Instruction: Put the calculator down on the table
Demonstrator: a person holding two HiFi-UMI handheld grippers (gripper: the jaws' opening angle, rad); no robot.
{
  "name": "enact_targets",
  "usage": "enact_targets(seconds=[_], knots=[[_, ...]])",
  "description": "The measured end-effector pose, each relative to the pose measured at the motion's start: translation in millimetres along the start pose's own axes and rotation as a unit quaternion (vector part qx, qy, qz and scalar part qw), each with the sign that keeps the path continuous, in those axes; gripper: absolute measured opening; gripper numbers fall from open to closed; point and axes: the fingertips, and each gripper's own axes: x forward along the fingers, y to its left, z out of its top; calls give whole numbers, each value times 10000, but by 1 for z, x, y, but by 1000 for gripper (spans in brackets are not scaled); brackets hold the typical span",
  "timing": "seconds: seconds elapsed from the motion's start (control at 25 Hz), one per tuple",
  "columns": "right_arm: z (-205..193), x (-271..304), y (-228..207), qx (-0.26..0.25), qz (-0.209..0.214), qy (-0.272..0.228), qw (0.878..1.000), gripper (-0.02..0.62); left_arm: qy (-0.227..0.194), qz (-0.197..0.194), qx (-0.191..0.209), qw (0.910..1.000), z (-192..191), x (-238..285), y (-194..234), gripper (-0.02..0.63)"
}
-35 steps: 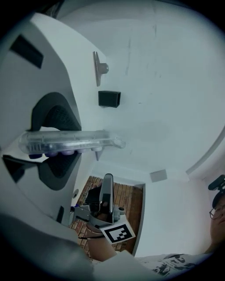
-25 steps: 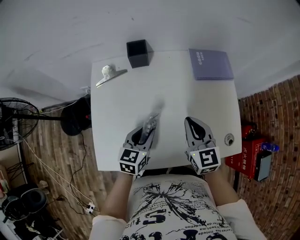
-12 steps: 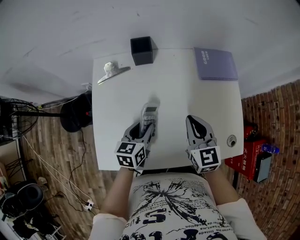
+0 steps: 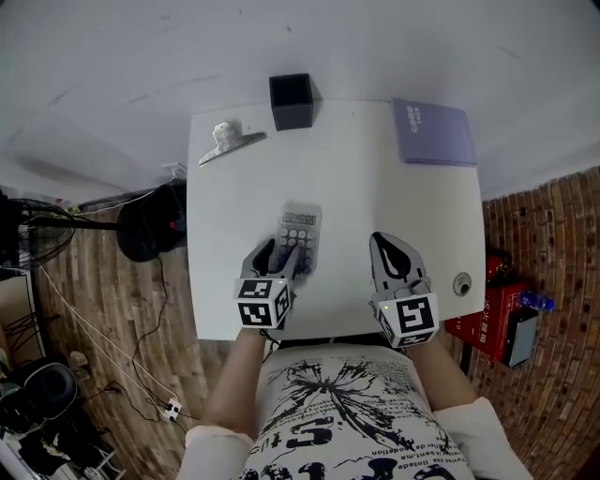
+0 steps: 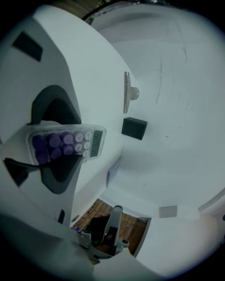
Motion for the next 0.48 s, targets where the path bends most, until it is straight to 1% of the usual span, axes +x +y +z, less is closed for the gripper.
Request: enact_targets(seconds=[0.12,0.2,0.28,0.36,0.48], knots=[[1,0,4,-51,43,14,10000,15,-41,93,94,9999,-2,-1,3,218],[0,-1,4,-51,46,32,10000,15,-66,55,150,9999,0,-2,2,219],[0,-4,4,-41,45,35,10000,15,-94,-29,293,9995,4,-6,-4,219],[1,-9,3,-39,39,19,10000,15,-218,-135,464,9986,13,-13,-15,219],[6,-21,0,-39,16,-53,10000,15,-522,-249,806,9951,38,-31,-35,219]])
